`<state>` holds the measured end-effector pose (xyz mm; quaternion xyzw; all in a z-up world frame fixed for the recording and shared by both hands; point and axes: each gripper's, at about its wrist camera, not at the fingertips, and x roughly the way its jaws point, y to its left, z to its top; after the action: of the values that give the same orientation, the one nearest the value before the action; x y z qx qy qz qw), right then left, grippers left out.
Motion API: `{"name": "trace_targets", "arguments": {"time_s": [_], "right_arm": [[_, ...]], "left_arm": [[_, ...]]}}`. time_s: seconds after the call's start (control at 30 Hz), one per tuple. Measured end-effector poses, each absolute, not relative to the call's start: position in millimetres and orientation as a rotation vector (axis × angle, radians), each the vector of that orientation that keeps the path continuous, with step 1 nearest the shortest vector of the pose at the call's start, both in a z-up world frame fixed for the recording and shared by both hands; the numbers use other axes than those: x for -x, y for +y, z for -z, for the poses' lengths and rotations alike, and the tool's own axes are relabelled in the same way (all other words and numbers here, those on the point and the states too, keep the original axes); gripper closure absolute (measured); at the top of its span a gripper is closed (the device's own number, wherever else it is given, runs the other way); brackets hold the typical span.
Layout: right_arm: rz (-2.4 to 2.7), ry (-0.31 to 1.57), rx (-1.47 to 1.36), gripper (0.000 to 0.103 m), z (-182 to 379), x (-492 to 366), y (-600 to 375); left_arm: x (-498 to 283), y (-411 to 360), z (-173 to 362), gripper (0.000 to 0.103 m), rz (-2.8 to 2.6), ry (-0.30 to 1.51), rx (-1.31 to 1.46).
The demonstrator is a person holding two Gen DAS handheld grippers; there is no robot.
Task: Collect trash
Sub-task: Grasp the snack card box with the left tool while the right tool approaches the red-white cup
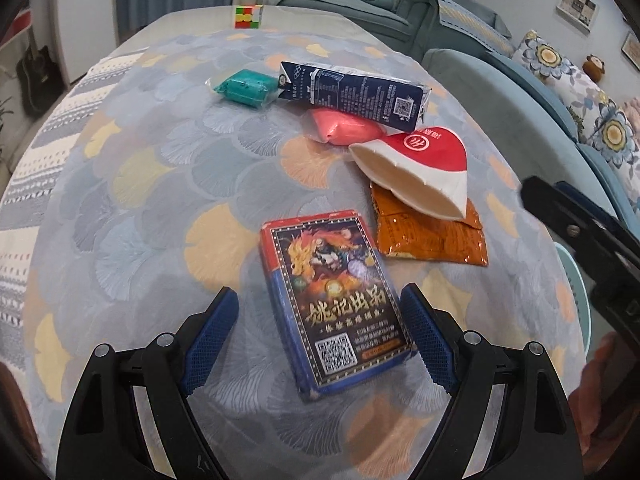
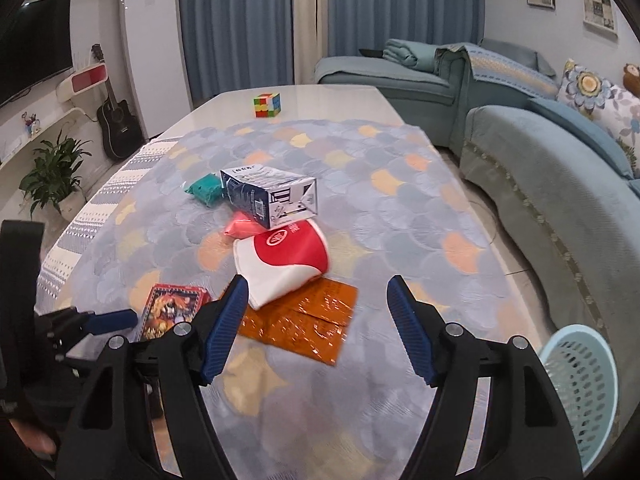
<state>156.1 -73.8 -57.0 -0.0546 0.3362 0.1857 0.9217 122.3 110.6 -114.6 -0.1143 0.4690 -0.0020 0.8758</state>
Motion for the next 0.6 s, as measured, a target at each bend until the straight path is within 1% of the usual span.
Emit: {"name": "trace_targets", "arguments": {"time_s": [0.03, 0.1, 0.17, 0.2, 0.23, 0.27, 0.3, 0.33, 0.37, 0.43, 0.47, 0.5, 0.53, 0.57, 0.6], "right_arm": [[-0.384, 0.698, 0.104, 0.035, 59.4, -160.3, -71.6], [-0.388, 0.72, 0.081, 0.035, 65.6, -171.0, -67.8], [-0.392, 0.739, 0.062, 0.035, 70.8, -179.9, -65.4], [-0.395, 0.749, 0.053, 0.035, 73.7, -185.0, -63.5], [-0.396, 0.759, 0.046, 0.035, 76.5, -189.9, -60.7], [-0.394, 0.764, 0.045, 0.032, 78.1, -193.5, -58.4], [-0.392, 0.768, 0.047, 0.026, 79.8, -196.6, -55.4], [-0.393, 0.767, 0.051, 0.024, 80.9, -199.0, -52.9], [-0.395, 0.765, 0.059, 0.02, 81.9, -202.1, -49.6], [-0.388, 0.765, 0.069, 0.02, 84.0, -209.9, -44.5], [-0.39, 0.77, 0.066, 0.019, 85.0, -212.9, -43.6], [-0.393, 0.783, 0.06, 0.019, 87.2, -217.5, -42.6], [-0.397, 0.793, 0.059, 0.018, 89.2, -219.9, -41.9], [-0.402, 0.812, 0.061, 0.016, 92.3, -224.4, -40.3], [-0.409, 0.83, 0.065, 0.015, 95.5, -228.0, -38.7]], "left_arm": [[-123.0, 110.5, 114.8, 0.026, 0.009, 0.976, 0.24], [-122.3, 109.5, 113.7, 0.04, 0.037, 0.97, 0.249], [-121.1, 108.6, 110.6, 0.052, 0.038, 0.955, 0.24], [-120.3, 108.3, 109.2, 0.055, 0.036, 0.948, 0.234], [-119.2, 109.9, 108.3, 0.06, 0.036, 0.941, 0.236], [-117.9, 114.1, 107.7, 0.064, 0.04, 0.935, 0.259], [-117.1, 118.0, 107.9, 0.067, 0.043, 0.933, 0.284], [-116.3, 122.4, 108.4, 0.077, 0.047, 0.932, 0.311], [-116.3, 127.5, 109.8, 0.082, 0.056, 0.934, 0.342], [-115.2, 132.0, 110.9, 0.083, 0.084, 0.934, 0.388], [-114.5, 132.5, 111.2, 0.079, 0.089, 0.93, 0.398], [-113.7, 132.0, 111.1, 0.072, 0.097, 0.924, 0.403], [-113.2, 129.9, 110.8, 0.049, 0.11, 0.924, 0.402], [-111.7, 126.4, 109.9, 0.032, 0.123, 0.921, 0.401], [-109.7, 122.0, 108.6, 0.029, 0.135, 0.914, 0.392]]}}
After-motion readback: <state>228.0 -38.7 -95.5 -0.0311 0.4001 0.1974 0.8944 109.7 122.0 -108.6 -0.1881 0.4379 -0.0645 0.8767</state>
